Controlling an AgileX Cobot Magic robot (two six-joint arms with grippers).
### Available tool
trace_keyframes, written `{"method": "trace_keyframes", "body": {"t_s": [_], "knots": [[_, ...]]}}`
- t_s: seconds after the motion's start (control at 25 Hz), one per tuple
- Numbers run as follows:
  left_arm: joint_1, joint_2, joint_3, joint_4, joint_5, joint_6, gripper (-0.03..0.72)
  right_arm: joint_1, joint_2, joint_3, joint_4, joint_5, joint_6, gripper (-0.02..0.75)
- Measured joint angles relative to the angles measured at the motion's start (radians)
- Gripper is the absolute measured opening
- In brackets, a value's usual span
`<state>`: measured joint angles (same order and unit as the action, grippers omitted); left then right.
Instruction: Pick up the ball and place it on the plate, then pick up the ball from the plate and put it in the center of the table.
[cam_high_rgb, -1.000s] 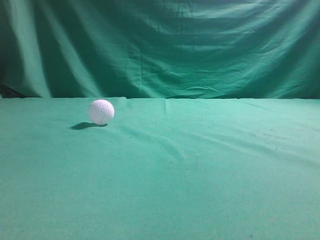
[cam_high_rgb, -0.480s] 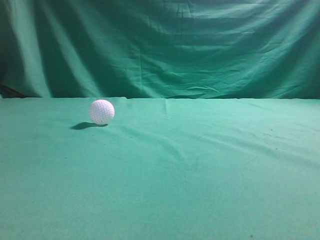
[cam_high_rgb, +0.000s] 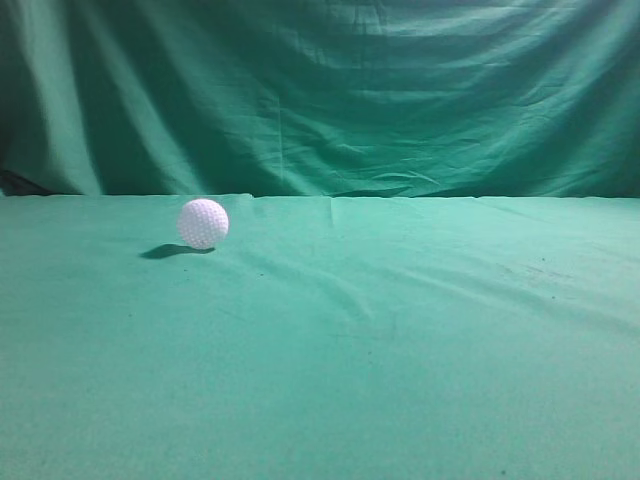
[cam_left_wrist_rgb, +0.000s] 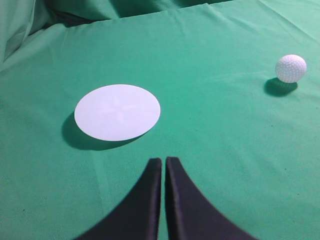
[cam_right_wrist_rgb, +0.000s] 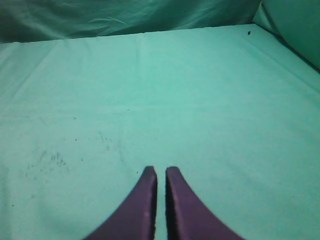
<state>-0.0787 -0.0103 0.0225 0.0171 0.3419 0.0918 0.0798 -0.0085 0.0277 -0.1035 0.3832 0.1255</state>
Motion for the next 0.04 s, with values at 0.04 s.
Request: {"method": "trace_keyframes", "body": {"t_s": [0.04], "knots": [[0.0, 0.0, 0.0, 0.0, 0.0, -0.002, 0.0, 0.0, 0.0, 0.0, 0.0, 0.0, 0.0, 0.06]]}}
